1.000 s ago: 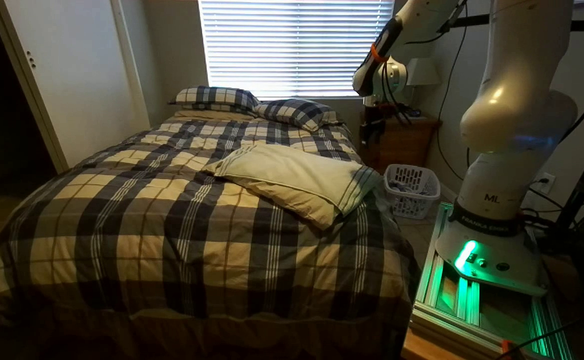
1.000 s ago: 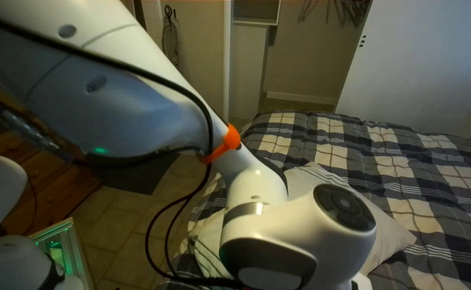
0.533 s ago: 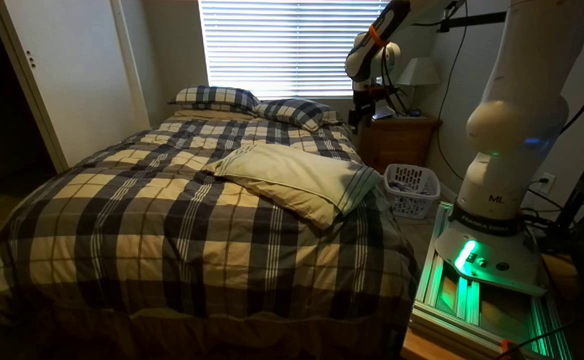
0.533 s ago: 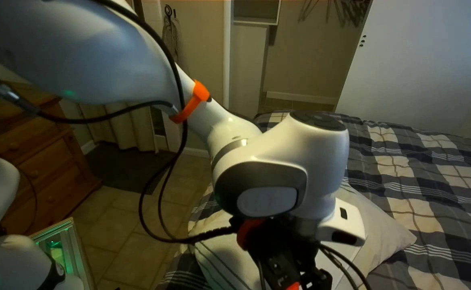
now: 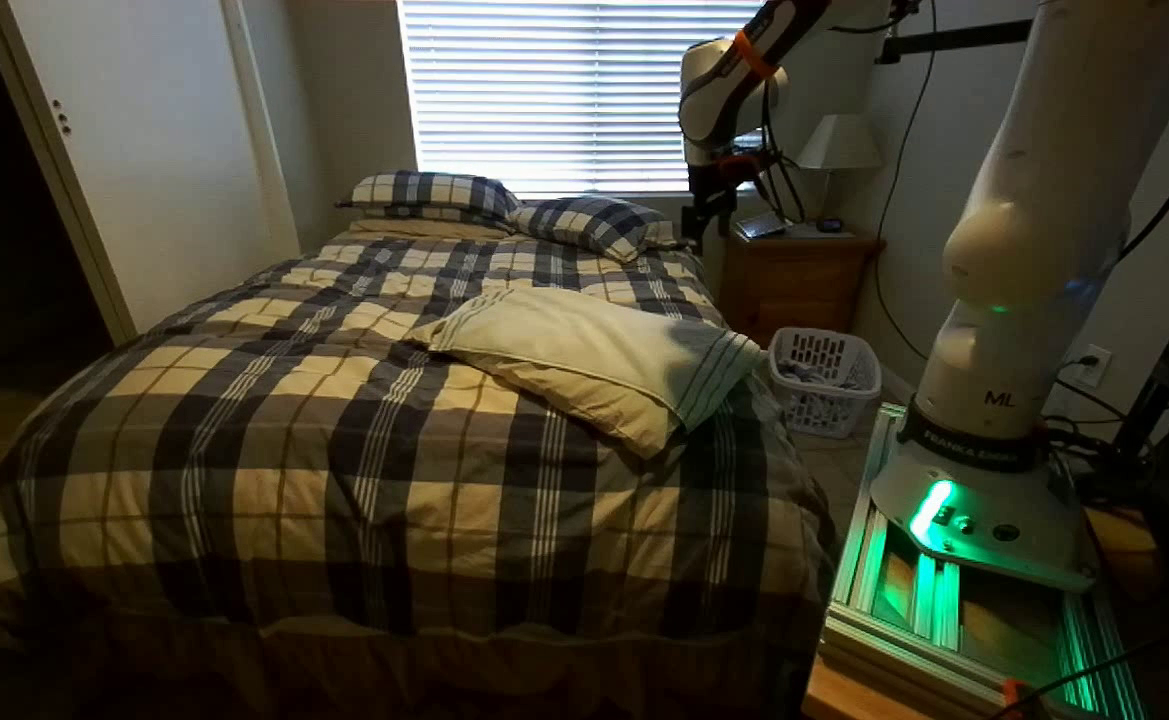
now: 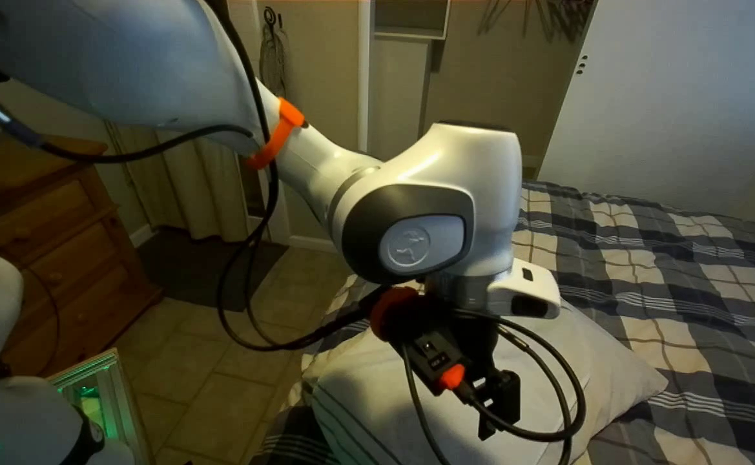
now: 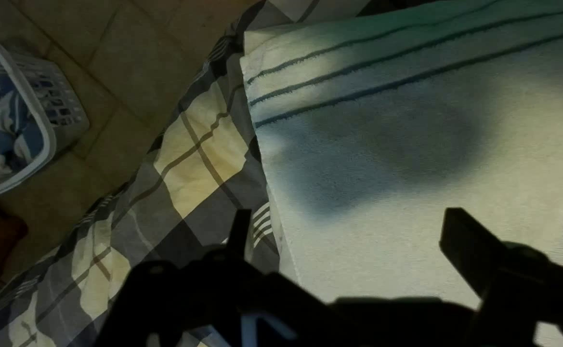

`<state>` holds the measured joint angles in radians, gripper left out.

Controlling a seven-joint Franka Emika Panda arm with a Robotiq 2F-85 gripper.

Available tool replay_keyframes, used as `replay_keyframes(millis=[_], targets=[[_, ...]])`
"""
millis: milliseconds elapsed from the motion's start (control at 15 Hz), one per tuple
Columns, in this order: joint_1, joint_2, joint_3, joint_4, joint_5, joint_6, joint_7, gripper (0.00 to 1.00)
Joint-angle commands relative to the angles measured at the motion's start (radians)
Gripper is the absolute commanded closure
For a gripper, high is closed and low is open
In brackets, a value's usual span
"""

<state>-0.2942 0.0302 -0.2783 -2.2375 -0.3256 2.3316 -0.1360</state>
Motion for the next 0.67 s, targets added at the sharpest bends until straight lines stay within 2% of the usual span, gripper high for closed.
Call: replay_keyframes(millis=[0, 600], targets=[[0.023, -0.05, 0.01, -0.005, -0.063, -0.055, 0.061, 0.0], [0.046, -0.131, 0.045, 0.012, -0.094, -0.11, 0.088, 0.0]])
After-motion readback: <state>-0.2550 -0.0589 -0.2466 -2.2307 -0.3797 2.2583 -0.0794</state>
